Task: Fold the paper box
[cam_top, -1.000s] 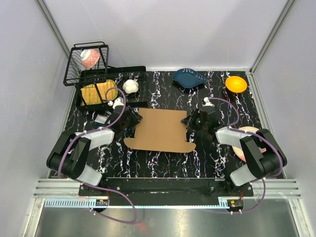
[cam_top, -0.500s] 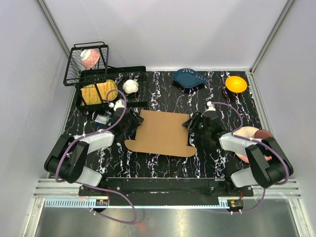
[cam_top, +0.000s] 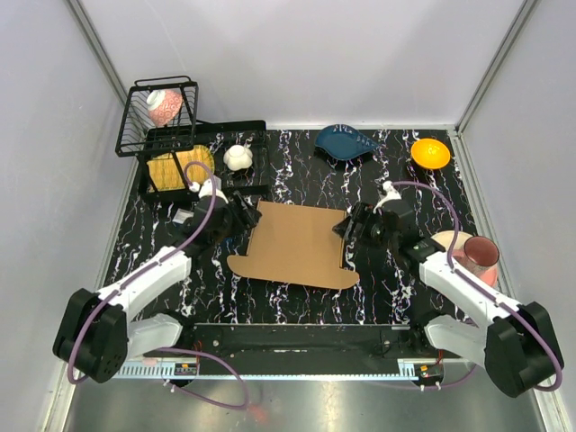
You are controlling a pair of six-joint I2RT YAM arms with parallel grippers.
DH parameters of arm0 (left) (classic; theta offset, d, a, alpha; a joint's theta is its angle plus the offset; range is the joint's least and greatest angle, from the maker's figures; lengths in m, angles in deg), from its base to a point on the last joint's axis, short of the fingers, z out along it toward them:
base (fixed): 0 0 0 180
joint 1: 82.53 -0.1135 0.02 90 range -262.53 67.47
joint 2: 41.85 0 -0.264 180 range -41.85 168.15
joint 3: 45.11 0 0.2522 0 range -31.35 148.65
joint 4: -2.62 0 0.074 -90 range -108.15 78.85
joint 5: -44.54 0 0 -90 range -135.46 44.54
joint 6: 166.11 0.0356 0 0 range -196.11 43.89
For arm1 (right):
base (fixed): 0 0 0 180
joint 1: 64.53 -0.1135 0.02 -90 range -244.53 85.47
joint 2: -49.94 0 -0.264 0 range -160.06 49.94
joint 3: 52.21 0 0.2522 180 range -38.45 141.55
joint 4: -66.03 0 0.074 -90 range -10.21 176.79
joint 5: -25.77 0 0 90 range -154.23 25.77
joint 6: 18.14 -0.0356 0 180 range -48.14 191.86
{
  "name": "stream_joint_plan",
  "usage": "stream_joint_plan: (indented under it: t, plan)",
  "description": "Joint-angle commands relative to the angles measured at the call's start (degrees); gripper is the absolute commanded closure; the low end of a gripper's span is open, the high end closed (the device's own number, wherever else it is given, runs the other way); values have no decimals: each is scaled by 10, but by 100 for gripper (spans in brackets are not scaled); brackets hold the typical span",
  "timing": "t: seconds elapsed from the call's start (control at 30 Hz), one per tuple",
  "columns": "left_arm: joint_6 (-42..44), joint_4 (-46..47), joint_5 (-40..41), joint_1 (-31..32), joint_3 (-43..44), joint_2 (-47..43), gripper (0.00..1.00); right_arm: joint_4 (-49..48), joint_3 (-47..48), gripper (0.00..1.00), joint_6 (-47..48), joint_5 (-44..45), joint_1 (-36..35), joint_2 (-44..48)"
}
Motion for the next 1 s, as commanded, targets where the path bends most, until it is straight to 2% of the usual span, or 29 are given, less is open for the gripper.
stream_joint_plan:
  t: [0.0,0.07,0.2,0.43,0.53,0.6,0.67,0.8,0.9,0.97]
  plan:
    - [-36,60,-46,-1,-99,7,27,-67,-93,17,-50,-100,-3,-6]
    - [-45,94,-60,-1,-128,6,25,-125,-122,17,-70,-125,-4,-6]
    - [-50,152,-78,4,-165,6,25,-150,-153,22,-62,-143,-4,-21]
    - [-56,166,-95,18,-166,60,29,-158,-166,33,-51,-145,-4,-59]
    - [-60,159,-90,20,-173,71,30,-147,-172,33,-47,-136,-4,-48]
    - [-57,140,-76,19,-169,56,30,-126,-168,29,-44,-120,-4,-7]
    - [-45,104,-49,19,-152,14,29,-65,-152,25,-31,-85,-4,36]
    - [3,-31,27,16,-46,-62,25,64,-56,18,14,-13,-4,141]
    - [33,-98,71,12,26,-107,22,139,22,15,76,25,-5,167]
    - [43,-124,101,12,51,-142,20,183,60,4,134,39,-6,168]
